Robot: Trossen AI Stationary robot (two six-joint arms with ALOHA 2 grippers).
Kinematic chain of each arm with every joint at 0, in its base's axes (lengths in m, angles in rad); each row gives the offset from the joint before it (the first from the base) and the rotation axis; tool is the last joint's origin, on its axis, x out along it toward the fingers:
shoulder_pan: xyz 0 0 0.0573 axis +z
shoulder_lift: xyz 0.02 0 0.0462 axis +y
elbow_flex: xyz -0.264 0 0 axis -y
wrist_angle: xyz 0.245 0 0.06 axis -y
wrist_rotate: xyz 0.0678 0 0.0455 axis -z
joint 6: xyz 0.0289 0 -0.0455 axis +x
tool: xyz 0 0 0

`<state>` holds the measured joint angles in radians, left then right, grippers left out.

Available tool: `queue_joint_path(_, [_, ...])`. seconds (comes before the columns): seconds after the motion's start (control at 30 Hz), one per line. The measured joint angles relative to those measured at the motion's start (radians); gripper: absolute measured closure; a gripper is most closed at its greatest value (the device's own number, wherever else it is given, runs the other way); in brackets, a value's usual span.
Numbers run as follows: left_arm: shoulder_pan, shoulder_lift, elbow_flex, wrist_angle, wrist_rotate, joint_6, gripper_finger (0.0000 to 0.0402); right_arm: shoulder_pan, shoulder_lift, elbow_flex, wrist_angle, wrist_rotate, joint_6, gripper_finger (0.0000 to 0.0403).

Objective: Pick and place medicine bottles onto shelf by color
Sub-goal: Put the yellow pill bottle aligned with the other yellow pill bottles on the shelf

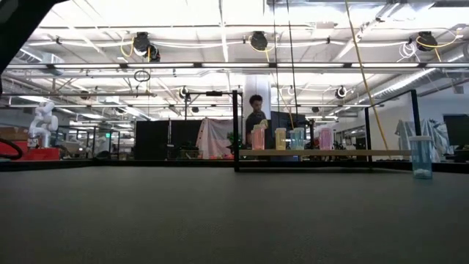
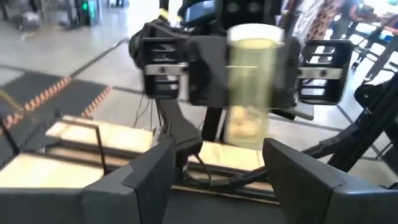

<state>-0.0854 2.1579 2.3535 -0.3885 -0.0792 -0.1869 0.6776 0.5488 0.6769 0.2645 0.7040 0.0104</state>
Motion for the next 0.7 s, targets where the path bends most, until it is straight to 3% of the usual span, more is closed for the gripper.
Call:
queue_joint_path(0.33, [-0.002, 0.019, 0.000, 0.028, 0.026, 0.084, 0.0160, -0.073, 0.003, 0.000, -0.087, -0.004, -0.045, 0.0310])
queue_joint_path(0.7, [0.003, 0.019, 0.000, -0.035, 0.027, 0.130, 0.0160, -0.139, 0.045, 0.000, -0.089, -0.136, 0.013, 0.0310])
